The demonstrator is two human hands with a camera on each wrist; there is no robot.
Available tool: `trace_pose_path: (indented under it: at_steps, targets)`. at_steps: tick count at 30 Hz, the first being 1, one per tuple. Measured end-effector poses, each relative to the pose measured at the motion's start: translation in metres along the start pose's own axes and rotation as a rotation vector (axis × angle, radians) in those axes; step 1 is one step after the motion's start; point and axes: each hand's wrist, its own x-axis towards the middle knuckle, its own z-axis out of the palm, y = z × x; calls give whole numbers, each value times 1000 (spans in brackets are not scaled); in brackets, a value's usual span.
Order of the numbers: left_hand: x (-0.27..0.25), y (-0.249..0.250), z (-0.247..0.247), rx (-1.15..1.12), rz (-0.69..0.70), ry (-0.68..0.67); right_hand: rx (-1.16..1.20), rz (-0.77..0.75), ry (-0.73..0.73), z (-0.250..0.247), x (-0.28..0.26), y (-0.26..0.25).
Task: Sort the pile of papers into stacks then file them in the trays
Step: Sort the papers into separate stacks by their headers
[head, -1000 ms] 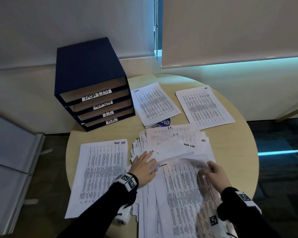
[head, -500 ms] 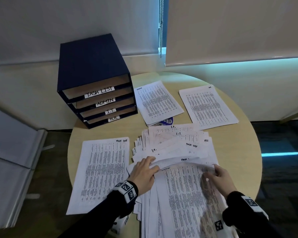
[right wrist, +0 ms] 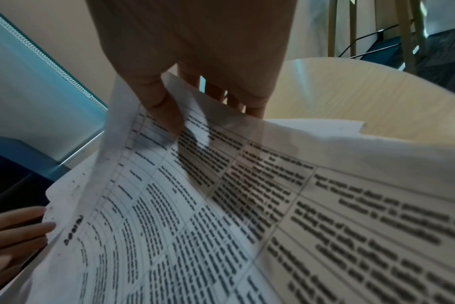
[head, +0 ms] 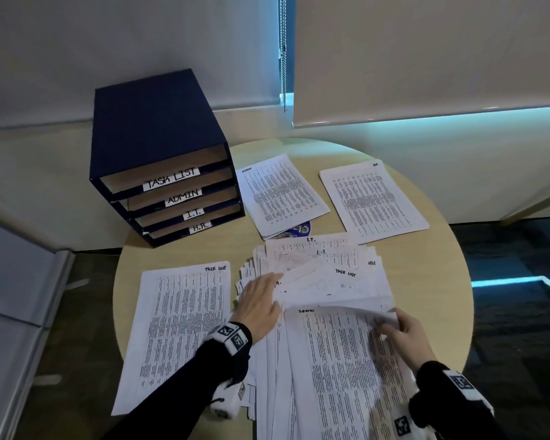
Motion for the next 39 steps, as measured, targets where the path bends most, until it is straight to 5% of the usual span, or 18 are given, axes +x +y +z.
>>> trace_pose_path:
  at_steps: [4,8,12,17,19,22,24,28,33,39]
  targets:
    - [25,-9,-5,51,-143,12,-11,-1,-16,6,10,3]
    - [56,0,-23,168,-125,197,-29,-20,-19,11,15,-3]
    - [82,6,-41,158,-46,140,-41,-31,-26,17,19,-8]
    - [70,23,-46,165,179,300,-53,-23,-24,17,19,-9]
    - [50,32,-34,94,219,195,-35,-33,-24,14,17,-12]
    - [26,32,-17,-139,56,3,-6,-28,-15,11,14,-18]
    - [24,22,-5,-200,21,-3,11,-10,-12,9,16,-15]
    - [25,22,9,1,114,-13,-23,-22,-12,4,25,4]
    - [14,26,21,191,70,-37,-20,-5,-29,2,28,13]
    - [24,30,5,-4,20,-87,-32,5,-19,3,36,21]
